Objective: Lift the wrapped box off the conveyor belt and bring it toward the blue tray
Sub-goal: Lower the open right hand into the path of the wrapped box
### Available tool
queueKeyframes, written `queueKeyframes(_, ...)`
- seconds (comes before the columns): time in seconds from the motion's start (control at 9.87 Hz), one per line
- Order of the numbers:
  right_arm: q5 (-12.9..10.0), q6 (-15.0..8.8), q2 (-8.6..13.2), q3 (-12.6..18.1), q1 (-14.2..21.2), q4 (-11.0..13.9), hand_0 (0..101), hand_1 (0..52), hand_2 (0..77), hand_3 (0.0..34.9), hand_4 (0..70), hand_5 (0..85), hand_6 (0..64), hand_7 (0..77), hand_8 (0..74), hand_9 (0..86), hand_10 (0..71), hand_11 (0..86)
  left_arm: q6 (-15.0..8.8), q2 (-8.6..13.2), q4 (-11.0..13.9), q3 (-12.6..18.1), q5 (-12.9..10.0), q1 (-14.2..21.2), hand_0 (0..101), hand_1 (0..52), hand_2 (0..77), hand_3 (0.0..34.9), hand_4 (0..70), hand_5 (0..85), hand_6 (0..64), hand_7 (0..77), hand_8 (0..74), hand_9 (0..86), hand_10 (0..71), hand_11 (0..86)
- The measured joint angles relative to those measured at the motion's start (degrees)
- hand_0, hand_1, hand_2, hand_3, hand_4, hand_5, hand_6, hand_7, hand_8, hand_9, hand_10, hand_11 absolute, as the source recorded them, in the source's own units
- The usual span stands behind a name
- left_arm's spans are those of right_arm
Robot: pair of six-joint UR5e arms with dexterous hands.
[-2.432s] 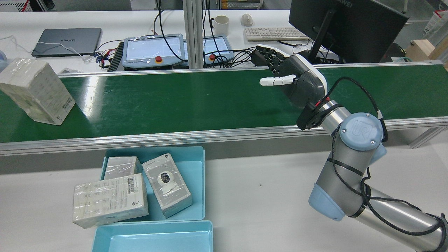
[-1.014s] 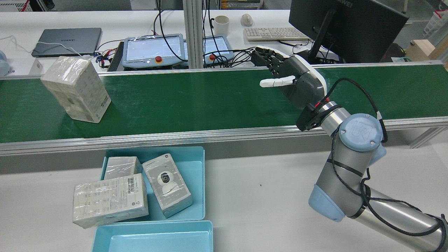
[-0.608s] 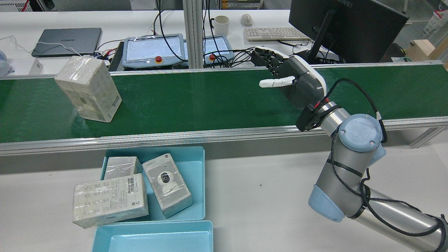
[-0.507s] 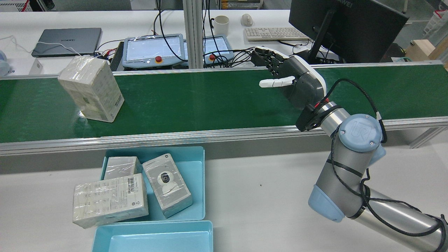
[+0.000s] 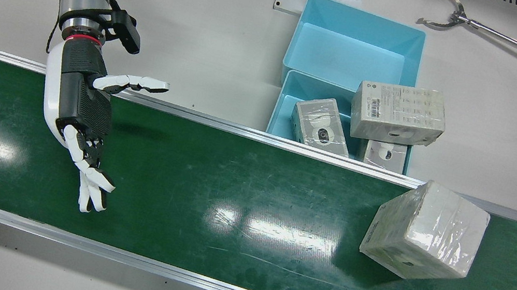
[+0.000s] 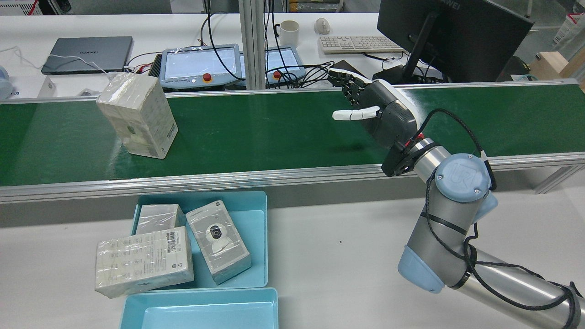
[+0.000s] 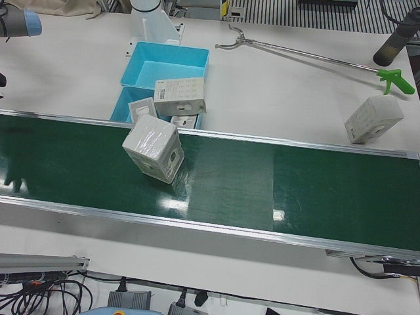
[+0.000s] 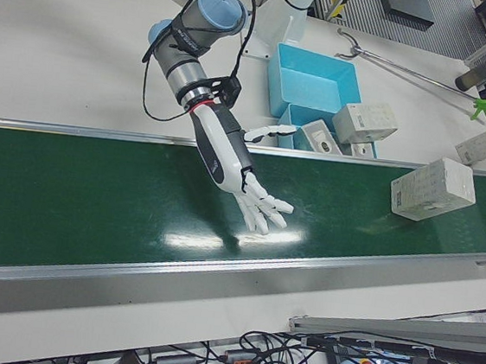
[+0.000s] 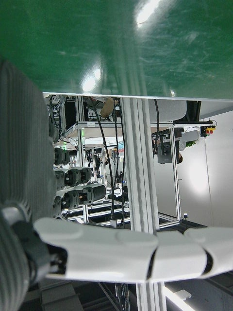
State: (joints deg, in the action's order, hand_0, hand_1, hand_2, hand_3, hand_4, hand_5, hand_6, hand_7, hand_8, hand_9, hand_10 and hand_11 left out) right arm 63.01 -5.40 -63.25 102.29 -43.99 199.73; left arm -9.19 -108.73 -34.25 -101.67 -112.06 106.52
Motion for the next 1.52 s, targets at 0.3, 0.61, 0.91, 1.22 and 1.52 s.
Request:
queueKeyframes(0.3,0.0,0.0,0.3,-0.8,0.7,0.0,47,15.3,10.9,0.0,10.4,18.5,2.7,2.7,1.1,4.4,0.0,0.5,0.0,0.0,0.0,0.0,0.0,0.0,0,0.0,0.5,0.0,0.0,1.1,0.5,0.5,0.5,0.0,0.5,0.5)
queueKeyframes(0.61,0.0,0.0,0.4,-0.8,0.8,0.0,47,15.3,10.9,0.0,9.8,18.5,2.7,2.7,1.1,4.4,0.0,0.5,0.0,0.0,0.0,0.0,0.0,0.0,0,0.0,0.5,0.0,0.0,1.1,0.5,0.5,0.5,0.0,0.5,0.5)
queueKeyframes(0.91,0.0,0.1,0.5,-0.7,0.8,0.0,47,15.3,10.9,0.0,10.4,18.5,2.7,2.7,1.1,4.4,0.0,1.1,0.0,0.0,0.0,0.0,0.0,0.0,0,0.0,1.1,0.0,0.0,1.1,0.5,0.5,0.5,0.0,0.0,0.5)
queueKeyframes(1.22,0.0,0.0,0.5,-0.7,0.9,0.0,47,15.3,10.9,0.0,10.4,18.5,2.7,2.7,1.1,4.4,0.0,1.1,0.0,0.0,0.0,0.0,0.0,0.0,0,0.0,0.5,0.0,0.0,1.1,0.5,0.5,0.5,0.0,0.5,0.5)
queueKeyframes(1.52,0.0,0.0,0.6,-0.7,1.0,0.0,47,15.3,10.9,0.0,10.9,18.5,2.7,2.7,1.1,4.4,0.0,0.5,0.0,0.0,0.0,0.0,0.0,0.0,0,0.0,0.5,0.0,0.0,1.1,0.5,0.5,0.5,0.5,0.5,0.5)
